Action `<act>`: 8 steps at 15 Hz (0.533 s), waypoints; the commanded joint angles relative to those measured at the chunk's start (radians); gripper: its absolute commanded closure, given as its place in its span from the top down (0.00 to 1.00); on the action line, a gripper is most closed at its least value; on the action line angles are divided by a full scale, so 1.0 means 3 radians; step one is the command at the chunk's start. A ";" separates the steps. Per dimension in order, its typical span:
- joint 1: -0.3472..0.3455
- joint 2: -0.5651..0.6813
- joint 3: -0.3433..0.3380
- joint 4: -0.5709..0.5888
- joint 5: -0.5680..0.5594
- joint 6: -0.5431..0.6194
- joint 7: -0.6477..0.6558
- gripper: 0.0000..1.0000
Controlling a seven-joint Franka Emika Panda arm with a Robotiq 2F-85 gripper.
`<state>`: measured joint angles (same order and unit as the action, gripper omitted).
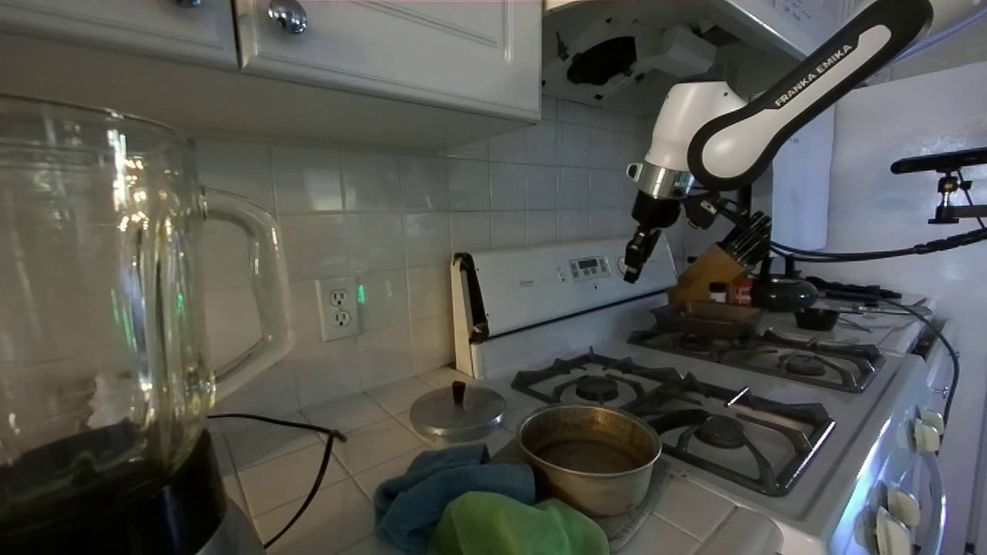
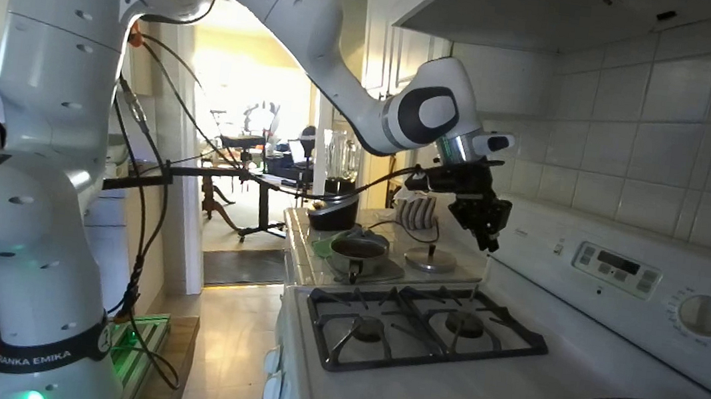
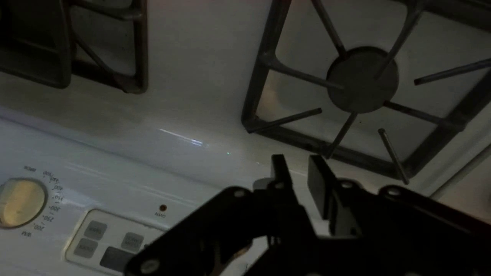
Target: Press on the button of the stove
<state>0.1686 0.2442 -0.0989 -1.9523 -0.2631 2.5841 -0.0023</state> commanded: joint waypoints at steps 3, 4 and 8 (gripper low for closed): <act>-0.0139 -0.0324 0.0111 -0.0429 -0.0067 -0.0039 0.0157 0.67; -0.0157 -0.0354 0.0120 -0.0472 -0.0035 -0.0034 0.0193 0.73; -0.0246 -0.0485 0.0192 -0.0662 0.0200 -0.0005 0.0263 0.99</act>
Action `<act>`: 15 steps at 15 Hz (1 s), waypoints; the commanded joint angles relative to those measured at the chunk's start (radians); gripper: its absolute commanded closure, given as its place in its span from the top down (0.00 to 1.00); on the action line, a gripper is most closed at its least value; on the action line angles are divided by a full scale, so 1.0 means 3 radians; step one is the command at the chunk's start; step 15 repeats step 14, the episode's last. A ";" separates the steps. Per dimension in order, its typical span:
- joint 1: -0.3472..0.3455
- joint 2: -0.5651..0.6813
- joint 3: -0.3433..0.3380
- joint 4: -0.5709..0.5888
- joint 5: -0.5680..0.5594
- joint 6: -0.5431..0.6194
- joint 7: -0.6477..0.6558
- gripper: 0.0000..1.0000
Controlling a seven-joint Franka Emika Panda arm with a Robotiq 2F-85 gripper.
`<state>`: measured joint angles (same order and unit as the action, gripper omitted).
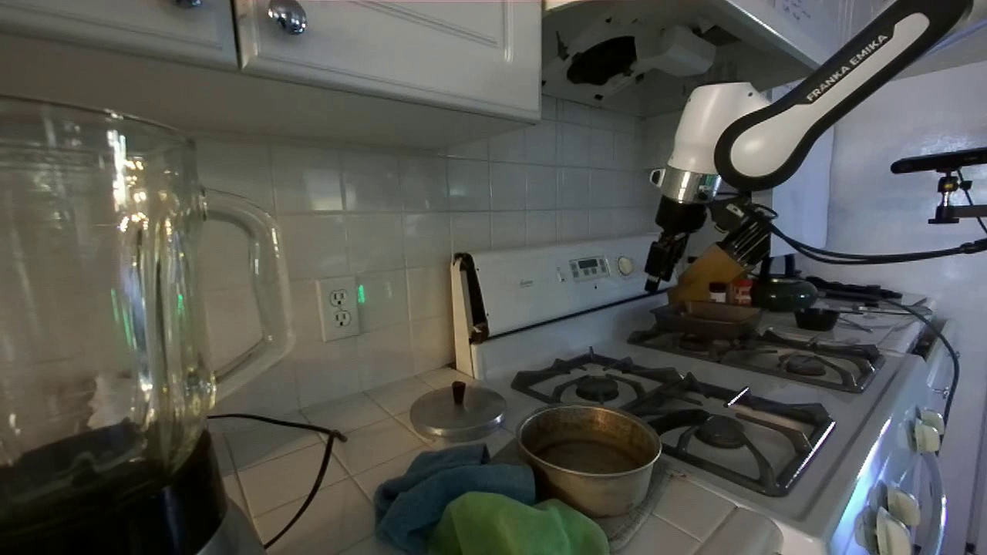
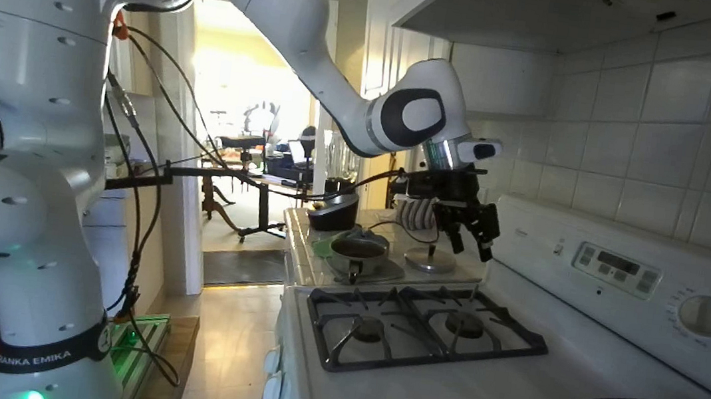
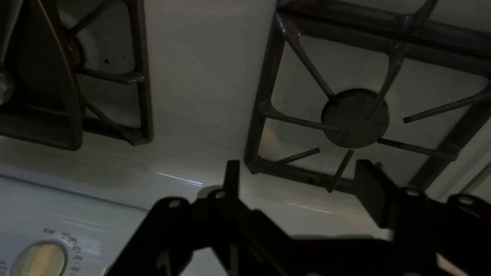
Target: Press on the button of the stove
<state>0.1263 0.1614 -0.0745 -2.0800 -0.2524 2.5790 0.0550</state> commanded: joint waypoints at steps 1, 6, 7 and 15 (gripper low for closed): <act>-0.0125 -0.0246 0.0134 -0.0277 0.0237 0.0006 0.0070 1.00; -0.0183 -0.0470 0.0232 -0.0495 0.0599 -0.0106 0.0011 1.00; -0.0189 -0.0508 0.0238 -0.0534 0.0631 -0.0115 0.0029 1.00; -0.0212 -0.0500 0.0238 -0.0531 0.0538 -0.0069 0.0032 1.00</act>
